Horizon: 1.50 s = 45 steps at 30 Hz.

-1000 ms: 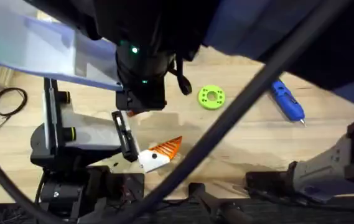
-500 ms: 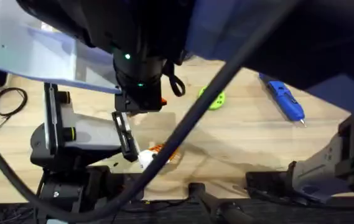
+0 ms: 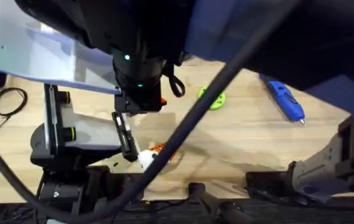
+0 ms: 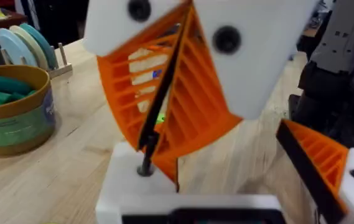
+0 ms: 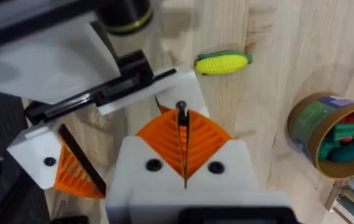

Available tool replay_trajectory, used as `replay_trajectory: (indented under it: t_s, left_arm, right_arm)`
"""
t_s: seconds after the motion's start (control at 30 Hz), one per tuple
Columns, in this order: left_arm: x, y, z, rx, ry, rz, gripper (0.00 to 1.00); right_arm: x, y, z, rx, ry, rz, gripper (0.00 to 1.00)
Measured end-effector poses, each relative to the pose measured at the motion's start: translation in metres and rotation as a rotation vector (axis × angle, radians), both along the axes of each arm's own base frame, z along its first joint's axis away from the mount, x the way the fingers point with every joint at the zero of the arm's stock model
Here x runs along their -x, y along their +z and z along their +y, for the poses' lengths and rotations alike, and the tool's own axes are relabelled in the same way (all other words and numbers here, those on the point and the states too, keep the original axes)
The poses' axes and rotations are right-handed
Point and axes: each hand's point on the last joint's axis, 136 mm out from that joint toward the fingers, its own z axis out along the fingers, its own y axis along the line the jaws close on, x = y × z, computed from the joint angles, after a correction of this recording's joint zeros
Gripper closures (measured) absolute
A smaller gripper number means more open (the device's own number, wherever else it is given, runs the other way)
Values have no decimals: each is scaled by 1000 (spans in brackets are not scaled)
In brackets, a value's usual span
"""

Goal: Pick up the gripper from the table and insert it into the empty holder that is missing its gripper. Then pick up a screw, insert it into the mounting hole, and use the screwdriver to tighten it. Finally, clean up the table by picking up the vegetable and placing it into the bucket.

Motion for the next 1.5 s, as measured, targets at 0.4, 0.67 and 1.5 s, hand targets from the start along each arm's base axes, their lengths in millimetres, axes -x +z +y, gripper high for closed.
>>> replay_trajectory:
  t_s: [0.4,0.67,1.5]
  left_arm:
    - [0,0,0,0,0,0,15]
    - [0,0,0,3,0,12,15]
    - [1,0,0,3,-5,8,14]
  right_arm:
    - [0,-4,1,10,0,5,995]
    - [-2,-14,5,29,0,14,995]
    - [-16,28,-33,-60,-237,19,63]
